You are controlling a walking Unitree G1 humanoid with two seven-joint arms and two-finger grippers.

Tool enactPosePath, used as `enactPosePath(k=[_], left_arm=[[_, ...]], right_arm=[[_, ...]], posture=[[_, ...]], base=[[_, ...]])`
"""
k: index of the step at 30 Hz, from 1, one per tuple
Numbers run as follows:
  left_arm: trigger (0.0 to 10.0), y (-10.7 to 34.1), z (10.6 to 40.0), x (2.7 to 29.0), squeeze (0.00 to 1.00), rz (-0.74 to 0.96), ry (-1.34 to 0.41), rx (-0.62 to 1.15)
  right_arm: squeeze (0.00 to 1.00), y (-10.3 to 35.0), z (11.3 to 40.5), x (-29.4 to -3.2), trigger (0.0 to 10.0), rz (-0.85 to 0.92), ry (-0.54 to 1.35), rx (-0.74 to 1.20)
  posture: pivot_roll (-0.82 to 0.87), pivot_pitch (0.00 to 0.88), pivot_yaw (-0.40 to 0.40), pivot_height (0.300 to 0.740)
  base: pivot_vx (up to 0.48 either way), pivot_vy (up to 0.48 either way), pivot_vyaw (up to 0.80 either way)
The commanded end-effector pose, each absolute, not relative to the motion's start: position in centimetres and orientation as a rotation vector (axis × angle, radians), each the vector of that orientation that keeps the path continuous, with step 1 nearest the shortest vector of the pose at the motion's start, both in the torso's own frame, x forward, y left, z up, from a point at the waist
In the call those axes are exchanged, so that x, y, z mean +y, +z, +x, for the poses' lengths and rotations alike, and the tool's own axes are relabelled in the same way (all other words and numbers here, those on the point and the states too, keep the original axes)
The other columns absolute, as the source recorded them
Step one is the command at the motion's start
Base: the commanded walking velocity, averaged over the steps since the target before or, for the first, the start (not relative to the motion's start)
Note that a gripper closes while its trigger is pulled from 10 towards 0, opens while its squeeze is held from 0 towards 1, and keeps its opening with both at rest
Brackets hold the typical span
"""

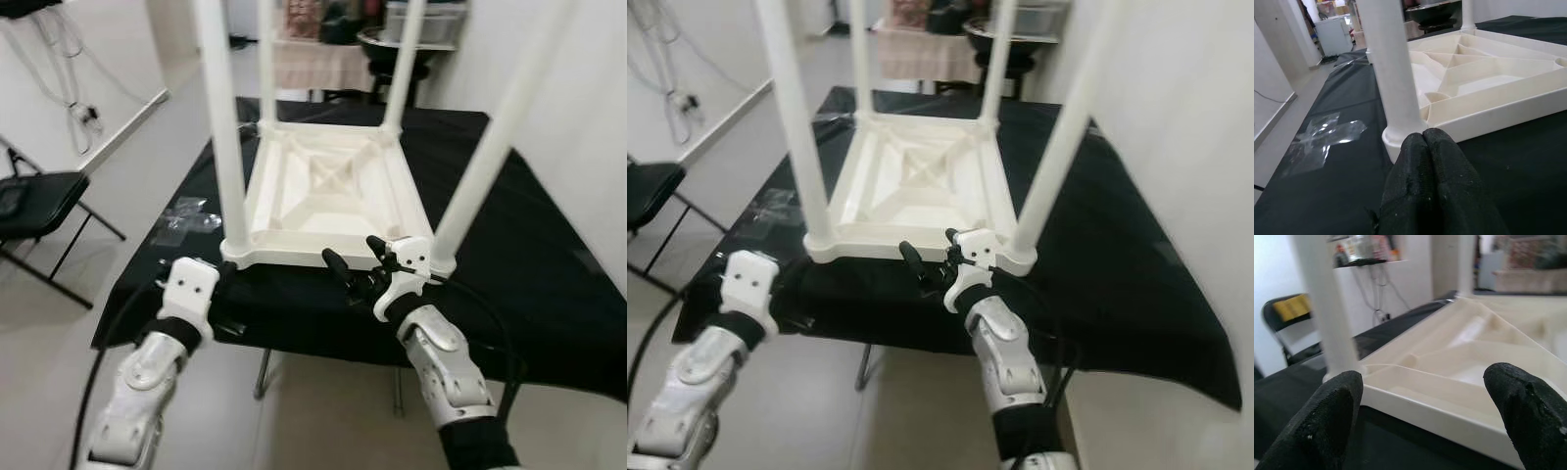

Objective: Building children table

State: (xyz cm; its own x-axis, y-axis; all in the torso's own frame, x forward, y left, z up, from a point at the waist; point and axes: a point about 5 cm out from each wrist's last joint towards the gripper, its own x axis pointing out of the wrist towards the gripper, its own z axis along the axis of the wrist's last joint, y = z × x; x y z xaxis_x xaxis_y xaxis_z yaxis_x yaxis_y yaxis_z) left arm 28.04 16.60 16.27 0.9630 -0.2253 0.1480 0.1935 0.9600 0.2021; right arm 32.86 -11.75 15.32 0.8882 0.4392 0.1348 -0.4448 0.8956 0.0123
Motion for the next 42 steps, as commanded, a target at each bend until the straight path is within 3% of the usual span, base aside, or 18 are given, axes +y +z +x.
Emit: enactPosePath(k=[1, 11, 42], left_arm=[[10.0, 16.1, 28.0, 16.7, 0.0, 0.18, -0.214, -0.158], [10.0, 16.0, 27.8, 16.1, 0.0, 0.177, -0.236, -0.149], [10.0, 15.7, 27.2, 14.6, 0.0, 0.145, -0.357, -0.142]], right_arm=[[0.0, 15.5, 32.8, -11.8, 10.0, 0.014, 0.465, -0.15], [0.0, 15.0, 32.9, -11.7, 10.0, 0.074, 0.446, -0.108], [0.0, 15.0, 32.8, -11.6, 10.0, 0.081, 0.457, -0.109]], posture=[[0.14, 0.101, -0.07, 0.74], [0.14, 0.107, -0.072, 0.74], [0.14, 0.11, -0.072, 0.74]], base=[[0.0, 0.0, 0.79], [0.0, 0.0, 0.08], [0.326, 0.0, -0.03]])
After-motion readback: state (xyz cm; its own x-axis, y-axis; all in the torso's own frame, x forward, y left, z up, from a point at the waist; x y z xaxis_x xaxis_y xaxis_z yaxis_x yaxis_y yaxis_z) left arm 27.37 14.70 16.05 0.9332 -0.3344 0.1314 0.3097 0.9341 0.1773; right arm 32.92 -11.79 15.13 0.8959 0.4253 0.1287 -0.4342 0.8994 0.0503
